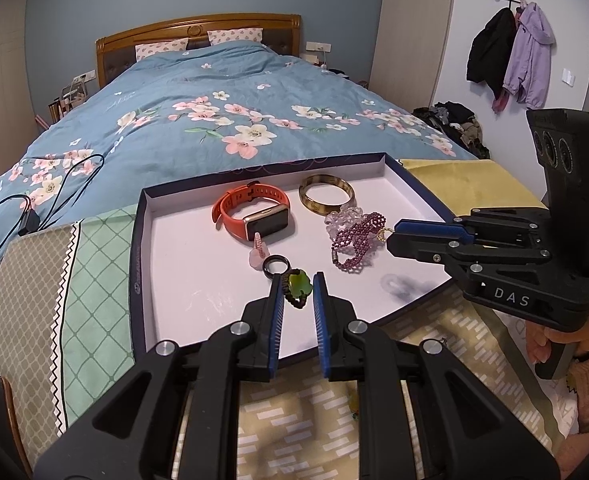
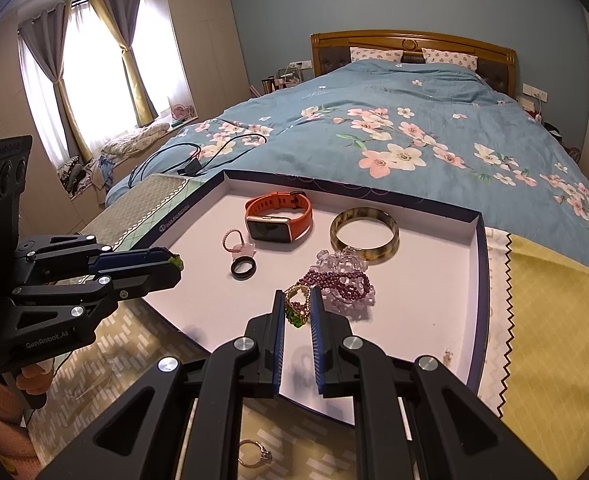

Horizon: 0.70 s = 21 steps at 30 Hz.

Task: Organize jewelry
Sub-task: 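Lower the gold ring into the box with the right tool while the left tool lowers the dark ring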

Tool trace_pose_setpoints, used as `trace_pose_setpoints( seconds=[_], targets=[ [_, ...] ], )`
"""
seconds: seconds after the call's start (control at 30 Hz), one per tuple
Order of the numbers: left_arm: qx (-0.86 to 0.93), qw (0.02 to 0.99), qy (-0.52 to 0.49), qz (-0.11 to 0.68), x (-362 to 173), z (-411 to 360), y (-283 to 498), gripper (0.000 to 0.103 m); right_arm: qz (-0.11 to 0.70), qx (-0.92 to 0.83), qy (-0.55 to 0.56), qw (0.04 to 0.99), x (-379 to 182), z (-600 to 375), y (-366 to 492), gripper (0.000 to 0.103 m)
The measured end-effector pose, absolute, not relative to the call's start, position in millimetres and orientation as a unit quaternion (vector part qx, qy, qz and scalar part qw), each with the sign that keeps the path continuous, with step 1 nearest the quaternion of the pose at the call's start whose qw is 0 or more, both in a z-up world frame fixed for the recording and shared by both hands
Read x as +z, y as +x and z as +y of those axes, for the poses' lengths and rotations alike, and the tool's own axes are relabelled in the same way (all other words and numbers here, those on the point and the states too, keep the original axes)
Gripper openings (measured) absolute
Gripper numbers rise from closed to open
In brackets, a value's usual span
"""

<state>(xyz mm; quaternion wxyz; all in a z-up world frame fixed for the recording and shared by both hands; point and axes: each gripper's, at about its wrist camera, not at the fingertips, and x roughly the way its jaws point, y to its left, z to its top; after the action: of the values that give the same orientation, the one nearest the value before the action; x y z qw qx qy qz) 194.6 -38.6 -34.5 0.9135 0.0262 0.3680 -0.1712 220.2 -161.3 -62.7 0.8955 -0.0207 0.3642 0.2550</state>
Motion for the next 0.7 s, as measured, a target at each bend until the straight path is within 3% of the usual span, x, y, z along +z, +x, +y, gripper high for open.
trace_pose_setpoints(
  seconds=[0.7],
  targets=[
    [-0.160, 0.909, 0.025, 0.384, -48, -42, 207, 0.015, 0.374, 0.252, -0.018, 0.892, -70, -162, 226, 0.011]
  ],
)
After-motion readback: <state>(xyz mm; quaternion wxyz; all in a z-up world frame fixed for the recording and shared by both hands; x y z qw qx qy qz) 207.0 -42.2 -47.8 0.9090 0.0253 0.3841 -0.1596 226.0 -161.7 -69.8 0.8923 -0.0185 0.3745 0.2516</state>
